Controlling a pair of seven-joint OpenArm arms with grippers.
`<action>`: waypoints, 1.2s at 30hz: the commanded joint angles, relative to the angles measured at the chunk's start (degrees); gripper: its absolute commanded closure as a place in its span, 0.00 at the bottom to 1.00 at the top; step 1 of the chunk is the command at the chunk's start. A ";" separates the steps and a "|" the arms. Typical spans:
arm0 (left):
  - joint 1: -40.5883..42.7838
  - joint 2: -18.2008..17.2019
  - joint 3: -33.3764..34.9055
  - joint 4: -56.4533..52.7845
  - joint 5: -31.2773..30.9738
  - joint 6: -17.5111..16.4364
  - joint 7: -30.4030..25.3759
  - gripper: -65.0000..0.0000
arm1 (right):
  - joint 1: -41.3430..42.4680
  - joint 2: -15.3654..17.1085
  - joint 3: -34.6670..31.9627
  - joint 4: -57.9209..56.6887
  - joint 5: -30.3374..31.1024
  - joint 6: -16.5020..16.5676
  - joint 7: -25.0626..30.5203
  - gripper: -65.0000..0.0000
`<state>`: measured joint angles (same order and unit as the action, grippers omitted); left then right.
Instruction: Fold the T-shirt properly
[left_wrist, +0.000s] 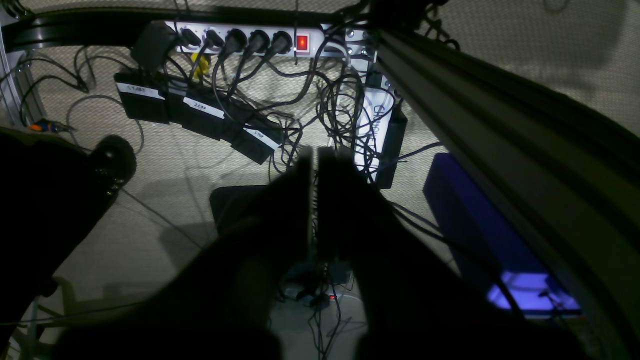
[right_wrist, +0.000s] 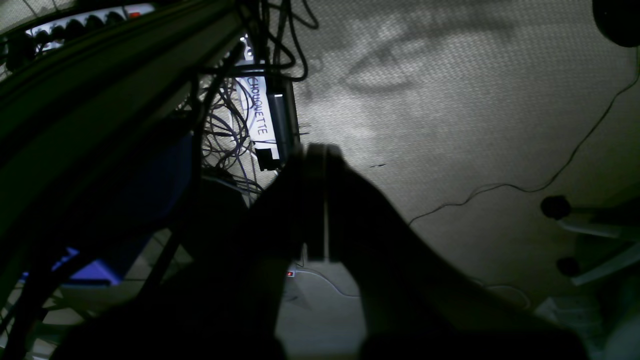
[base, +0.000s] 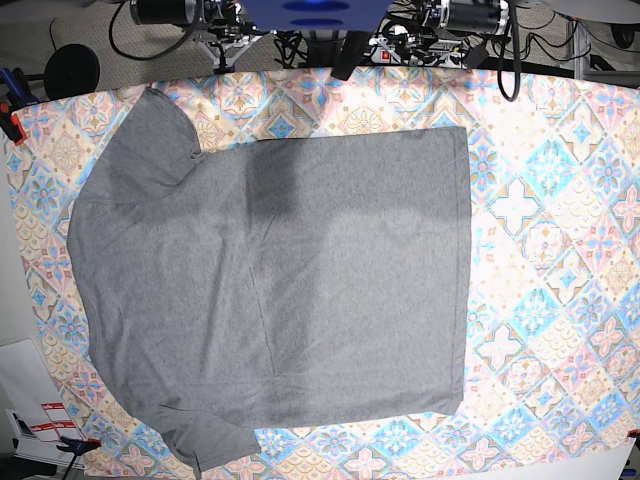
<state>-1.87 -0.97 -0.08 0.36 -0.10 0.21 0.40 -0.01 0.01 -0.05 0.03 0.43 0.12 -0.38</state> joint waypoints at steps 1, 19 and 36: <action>-0.02 0.05 0.03 0.12 -0.12 0.01 -0.36 1.00 | -0.03 0.03 0.10 -0.03 -0.12 -0.08 0.34 1.00; 9.39 -4.17 0.03 0.03 -0.21 0.19 -14.43 1.00 | -6.45 3.02 0.19 -0.03 0.15 -0.52 4.56 1.00; 15.63 -4.61 0.12 -0.23 -3.20 0.19 -34.56 1.00 | -13.40 3.37 5.11 -0.03 -0.03 -0.60 19.68 1.00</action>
<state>13.15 -5.37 0.14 0.21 -3.29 0.21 -33.91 -12.95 3.20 5.08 0.10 0.45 -0.30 19.64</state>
